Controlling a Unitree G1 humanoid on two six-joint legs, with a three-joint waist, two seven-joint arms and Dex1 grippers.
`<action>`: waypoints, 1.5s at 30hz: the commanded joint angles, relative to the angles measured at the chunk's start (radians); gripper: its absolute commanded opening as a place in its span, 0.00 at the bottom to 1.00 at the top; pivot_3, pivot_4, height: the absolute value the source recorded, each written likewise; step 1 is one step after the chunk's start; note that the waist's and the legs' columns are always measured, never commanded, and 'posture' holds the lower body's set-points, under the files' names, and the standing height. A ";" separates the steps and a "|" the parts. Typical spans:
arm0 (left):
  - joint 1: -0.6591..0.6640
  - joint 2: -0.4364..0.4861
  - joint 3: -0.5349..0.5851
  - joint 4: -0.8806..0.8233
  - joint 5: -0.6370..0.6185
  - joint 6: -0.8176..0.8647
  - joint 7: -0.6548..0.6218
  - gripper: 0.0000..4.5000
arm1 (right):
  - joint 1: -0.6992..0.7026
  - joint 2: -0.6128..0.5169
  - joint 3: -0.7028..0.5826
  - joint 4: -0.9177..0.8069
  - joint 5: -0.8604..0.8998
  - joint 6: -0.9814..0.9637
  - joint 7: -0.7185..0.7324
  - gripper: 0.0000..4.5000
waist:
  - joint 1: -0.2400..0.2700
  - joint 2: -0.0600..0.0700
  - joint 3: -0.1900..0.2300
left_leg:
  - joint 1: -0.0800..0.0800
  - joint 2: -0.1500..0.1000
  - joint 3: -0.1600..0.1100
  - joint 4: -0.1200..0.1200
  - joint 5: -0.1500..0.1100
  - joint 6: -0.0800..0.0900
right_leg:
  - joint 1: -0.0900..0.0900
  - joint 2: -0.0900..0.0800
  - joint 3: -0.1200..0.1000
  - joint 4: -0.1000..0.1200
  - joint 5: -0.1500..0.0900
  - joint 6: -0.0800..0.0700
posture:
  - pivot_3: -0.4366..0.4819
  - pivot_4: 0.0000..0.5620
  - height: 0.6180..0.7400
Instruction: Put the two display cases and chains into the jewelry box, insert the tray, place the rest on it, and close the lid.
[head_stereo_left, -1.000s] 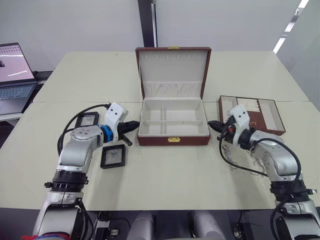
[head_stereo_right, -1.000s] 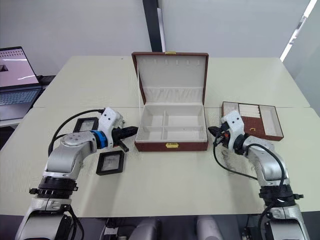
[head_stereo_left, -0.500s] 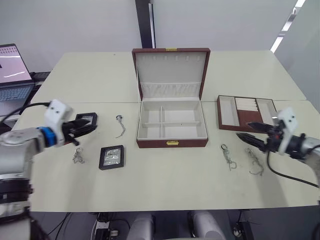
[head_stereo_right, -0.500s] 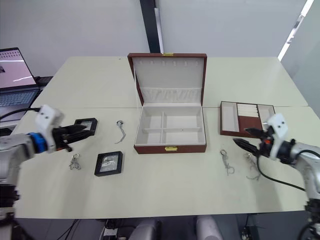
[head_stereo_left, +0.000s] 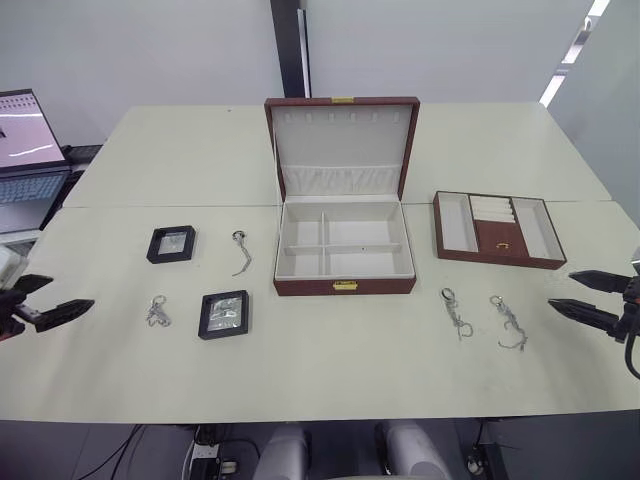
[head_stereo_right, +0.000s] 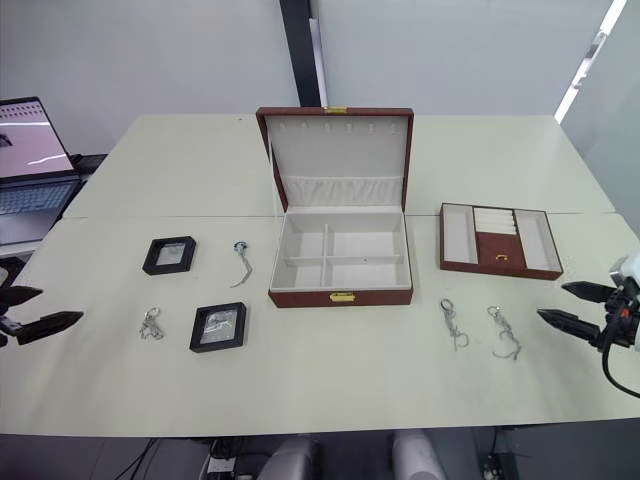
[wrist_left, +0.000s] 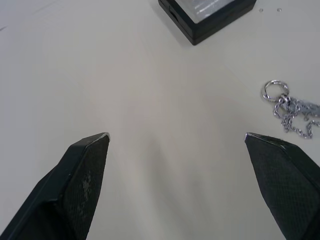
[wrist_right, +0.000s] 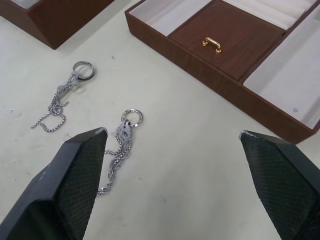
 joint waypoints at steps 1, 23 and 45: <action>0.001 0.025 0.036 0.015 -0.001 -0.034 0.005 1.00 | -0.013 -0.016 -0.012 0.007 -0.008 -0.033 0.006 1.00 | 0.000 0.000 0.000 | 0.000 0.000 0.000 0.000 0.000 0.000 | 0.000 0.000 0.000 0.000 0.000 0.000 | 0.48 0.27 1.00; -0.057 -0.014 -0.003 -0.008 0.008 -0.072 0.015 1.00 | -0.106 -0.012 -0.006 -0.093 0.072 0.017 0.000 1.00 | -0.002 0.000 0.000 | 0.000 0.000 0.000 0.000 0.000 0.000 | 0.000 0.000 0.000 0.000 0.000 0.000 | 0.48 0.27 1.00; -0.026 -0.162 -0.047 -0.317 -0.073 0.021 -0.009 1.00 | -0.476 0.259 0.414 -0.738 0.314 0.236 -0.216 1.00 | 0.003 -0.002 0.000 | -0.003 0.001 -0.002 0.001 0.000 0.001 | -0.002 -0.006 -0.003 0.000 0.000 0.000 | 0.48 0.27 1.00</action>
